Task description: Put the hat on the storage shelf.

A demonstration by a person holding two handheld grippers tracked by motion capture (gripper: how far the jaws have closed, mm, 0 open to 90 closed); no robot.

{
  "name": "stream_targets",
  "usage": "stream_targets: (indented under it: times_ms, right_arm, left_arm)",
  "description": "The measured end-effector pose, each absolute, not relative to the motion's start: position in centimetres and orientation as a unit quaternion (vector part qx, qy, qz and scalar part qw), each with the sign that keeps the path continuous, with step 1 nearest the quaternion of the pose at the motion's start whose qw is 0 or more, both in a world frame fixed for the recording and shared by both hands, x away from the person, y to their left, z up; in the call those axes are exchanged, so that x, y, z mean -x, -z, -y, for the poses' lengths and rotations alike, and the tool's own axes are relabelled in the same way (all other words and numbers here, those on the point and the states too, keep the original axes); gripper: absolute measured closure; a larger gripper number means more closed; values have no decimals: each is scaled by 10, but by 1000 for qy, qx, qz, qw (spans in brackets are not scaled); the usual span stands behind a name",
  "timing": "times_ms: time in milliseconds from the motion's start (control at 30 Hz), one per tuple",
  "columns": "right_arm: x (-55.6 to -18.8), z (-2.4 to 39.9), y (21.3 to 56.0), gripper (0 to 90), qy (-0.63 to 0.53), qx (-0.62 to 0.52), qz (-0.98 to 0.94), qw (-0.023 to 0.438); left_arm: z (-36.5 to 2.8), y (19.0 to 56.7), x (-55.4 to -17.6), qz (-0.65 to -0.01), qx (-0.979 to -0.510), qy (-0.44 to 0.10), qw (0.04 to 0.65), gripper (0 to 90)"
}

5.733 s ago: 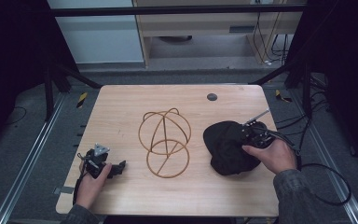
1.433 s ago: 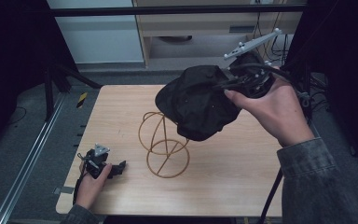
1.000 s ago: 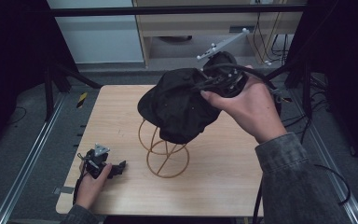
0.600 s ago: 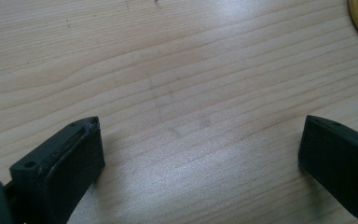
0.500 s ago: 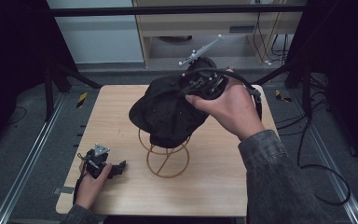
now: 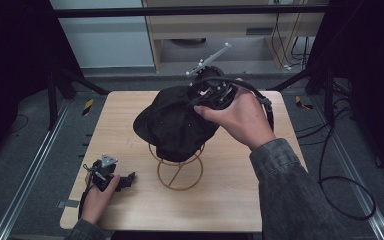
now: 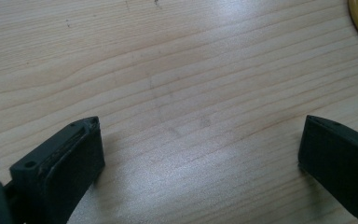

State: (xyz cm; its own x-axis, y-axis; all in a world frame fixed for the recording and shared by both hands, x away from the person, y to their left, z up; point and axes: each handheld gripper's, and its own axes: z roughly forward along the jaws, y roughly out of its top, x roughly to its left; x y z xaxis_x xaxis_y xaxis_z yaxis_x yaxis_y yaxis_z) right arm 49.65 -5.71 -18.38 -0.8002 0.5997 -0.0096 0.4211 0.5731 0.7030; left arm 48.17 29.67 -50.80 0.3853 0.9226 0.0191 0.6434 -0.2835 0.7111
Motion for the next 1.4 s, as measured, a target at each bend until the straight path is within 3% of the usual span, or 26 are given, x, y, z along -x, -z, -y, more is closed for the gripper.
stream_targets:
  times_ms: [1400]
  right_arm:
    - [-507,54,225,849,-310,-298,-898,95]
  left_arm:
    - [-297,508,-482,-508,-770,-221,316,0]
